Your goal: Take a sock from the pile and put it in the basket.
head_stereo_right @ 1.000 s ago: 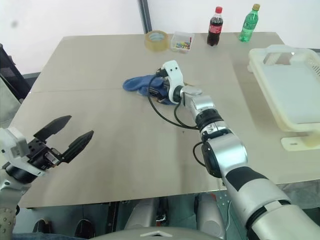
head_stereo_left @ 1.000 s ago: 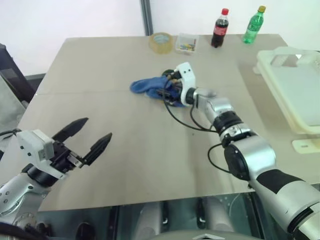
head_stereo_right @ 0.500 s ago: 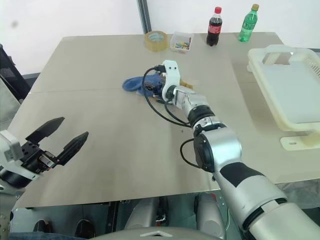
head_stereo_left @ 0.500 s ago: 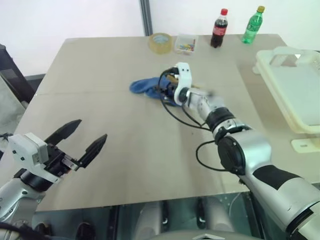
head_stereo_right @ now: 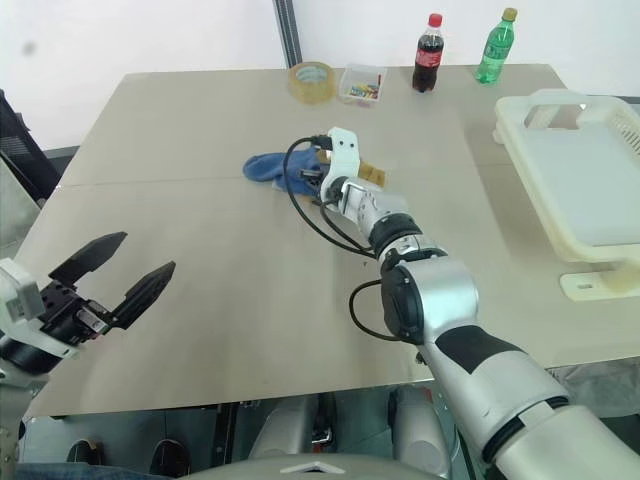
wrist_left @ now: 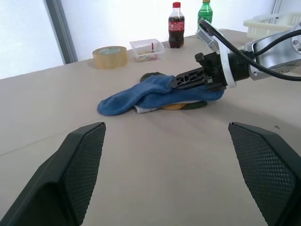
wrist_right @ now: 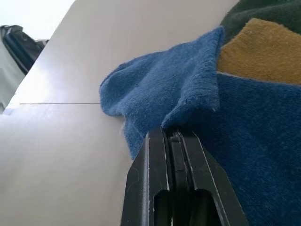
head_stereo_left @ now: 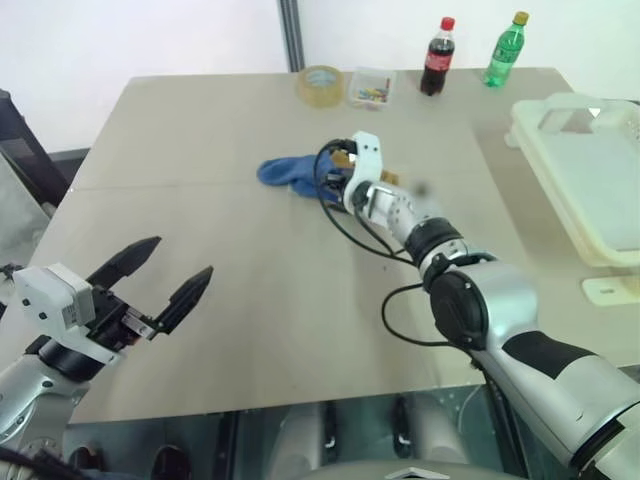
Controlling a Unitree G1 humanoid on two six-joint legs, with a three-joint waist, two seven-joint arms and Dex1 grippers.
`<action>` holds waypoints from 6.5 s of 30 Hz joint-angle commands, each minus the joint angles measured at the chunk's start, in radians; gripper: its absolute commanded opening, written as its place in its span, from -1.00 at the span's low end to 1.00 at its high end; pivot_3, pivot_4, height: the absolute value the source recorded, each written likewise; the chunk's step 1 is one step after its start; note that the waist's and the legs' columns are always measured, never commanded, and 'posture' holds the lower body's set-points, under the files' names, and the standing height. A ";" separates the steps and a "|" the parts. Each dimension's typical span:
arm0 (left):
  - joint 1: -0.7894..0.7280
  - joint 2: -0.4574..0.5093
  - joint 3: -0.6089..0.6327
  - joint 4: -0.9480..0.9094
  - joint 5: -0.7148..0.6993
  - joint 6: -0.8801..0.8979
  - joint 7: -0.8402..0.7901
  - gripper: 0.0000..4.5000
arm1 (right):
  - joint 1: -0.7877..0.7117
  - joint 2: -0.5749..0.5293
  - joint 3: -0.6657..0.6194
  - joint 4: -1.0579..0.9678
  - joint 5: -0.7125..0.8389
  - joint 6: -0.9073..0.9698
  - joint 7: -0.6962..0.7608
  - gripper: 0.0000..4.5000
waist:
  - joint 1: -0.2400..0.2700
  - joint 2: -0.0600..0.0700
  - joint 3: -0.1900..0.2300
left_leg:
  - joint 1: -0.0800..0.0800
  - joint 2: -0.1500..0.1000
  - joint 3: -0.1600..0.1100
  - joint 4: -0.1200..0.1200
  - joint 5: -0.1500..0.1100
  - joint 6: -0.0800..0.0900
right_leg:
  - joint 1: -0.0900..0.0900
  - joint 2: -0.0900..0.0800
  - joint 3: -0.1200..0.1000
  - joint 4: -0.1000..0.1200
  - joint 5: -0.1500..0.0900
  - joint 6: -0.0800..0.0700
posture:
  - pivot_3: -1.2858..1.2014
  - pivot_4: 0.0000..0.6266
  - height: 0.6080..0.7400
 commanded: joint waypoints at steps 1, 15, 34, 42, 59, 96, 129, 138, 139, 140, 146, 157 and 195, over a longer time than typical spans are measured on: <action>0.008 0.004 0.035 -0.037 -0.004 -0.026 -0.002 1.00 | -0.025 -0.015 0.028 -0.040 -0.023 -0.008 0.069 -0.95 | 0.000 0.000 0.000 | 0.000 0.000 0.000 0.000 0.000 0.000 | 0.000 0.000 0.000 0.000 0.000 0.000 | 0.03 -0.52 0.93; 0.017 0.018 -0.003 -0.006 0.007 -0.032 -0.064 1.00 | 0.303 -0.160 0.221 -0.774 0.046 0.487 0.344 -0.95 | 0.011 -0.001 -0.001 | -0.001 0.000 -0.001 0.000 0.000 0.000 | 0.000 -0.001 -0.001 0.000 0.000 0.000 | 0.03 -0.52 0.93; -0.029 0.133 -0.139 0.070 -0.127 0.110 -0.325 1.00 | 1.012 -0.787 0.230 -1.682 0.417 0.999 0.532 -0.95 | 0.023 -0.001 -0.001 | 0.001 0.000 -0.003 0.001 0.000 0.000 | 0.002 0.001 -0.001 -0.001 0.000 0.000 | 0.03 -0.52 0.93; -0.064 0.144 -0.163 0.105 -0.111 0.116 -0.363 1.00 | 1.219 -1.056 0.288 -1.694 0.384 0.764 0.757 -0.95 | 0.035 -0.001 -0.001 | 0.001 0.001 -0.002 0.002 0.000 0.001 | 0.003 0.001 0.000 -0.001 -0.001 0.000 | 0.03 -0.52 0.93; -0.096 0.152 -0.190 0.135 -0.101 0.120 -0.405 1.00 | 1.128 -1.008 0.359 -1.478 0.230 0.508 0.780 -0.45 | 0.033 -0.006 -0.003 | 0.006 0.004 0.002 0.003 0.000 0.001 | 0.005 0.003 0.004 -0.001 -0.003 -0.004 | 0.03 -0.52 0.93; -0.338 0.127 -0.192 0.279 -0.015 0.081 -0.280 1.00 | 0.388 -0.260 0.194 -0.707 0.123 0.392 0.151 0.21 | 0.029 -0.006 -0.003 | 0.004 0.011 0.008 0.001 0.001 -0.001 | 0.001 0.012 0.006 0.000 0.002 -0.005 | 0.03 -0.52 0.93; -0.336 0.112 -0.287 0.254 -0.007 0.103 -0.271 1.00 | 0.548 -0.631 0.399 -1.016 0.073 0.556 0.465 -0.97 | 0.007 -0.006 -0.003 | 0.006 0.013 0.009 0.000 0.002 -0.003 | 0.000 0.013 0.008 0.000 0.004 -0.009 | 0.03 -0.52 0.93; -0.611 -0.054 -0.502 0.352 0.105 0.319 0.075 1.00 | 0.582 -0.624 0.448 -0.982 0.007 0.477 0.485 -0.97 | 0.037 -0.007 -0.003 | 0.005 0.012 0.010 0.001 0.002 -0.003 | 0.000 0.014 0.008 0.000 0.004 -0.008 | 0.03 -0.52 0.93; -0.645 -0.079 -0.513 0.372 0.107 0.355 0.109 1.00 | 0.582 -0.619 0.446 -0.981 0.002 0.474 0.479 -0.97 | 0.036 -0.007 -0.003 | 0.005 0.012 0.010 0.001 0.003 -0.003 | 0.000 0.014 0.008 0.000 0.004 -0.008 | 0.03 -0.52 0.93; -0.689 -0.103 -0.543 0.400 0.136 0.378 0.143 1.00 | 0.582 -0.614 0.444 -0.977 -0.004 0.469 0.469 -0.97 | 0.035 -0.007 -0.003 | 0.005 0.012 0.010 0.001 0.003 -0.003 | 0.000 0.014 0.008 0.000 0.004 -0.008 | 0.03 -0.52 0.93; -0.894 -0.202 -0.663 0.580 0.257 0.479 0.258 1.00 | 0.591 -0.595 0.439 -0.973 -0.033 0.450 0.441 -0.97 | 0.028 -0.007 -0.003 | 0.006 0.012 0.010 0.002 0.003 -0.004 | 0.001 0.015 0.009 0.000 0.004 -0.008 | 0.03 -0.52 0.93; -1.005 -0.199 -0.776 0.797 0.443 0.469 0.270 0.89 | 0.635 -0.596 0.419 -1.027 -0.040 0.459 0.410 -1.00 | 0.031 -0.006 -0.004 | 0.009 0.013 0.009 0.002 0.004 -0.005 | 0.002 0.016 0.009 0.002 0.004 -0.008 | 0.03 -0.52 0.93; -0.525 -0.194 -0.471 0.032 -0.225 0.906 0.250 -0.96 | 0.986 -0.874 0.109 -1.884 0.319 1.086 0.377 -1.00 | 0.039 -0.006 -0.005 | 0.006 0.012 0.004 0.002 0.003 -0.005 | 0.003 0.014 0.007 0.000 0.004 -0.008 | 0.03 -0.52 0.93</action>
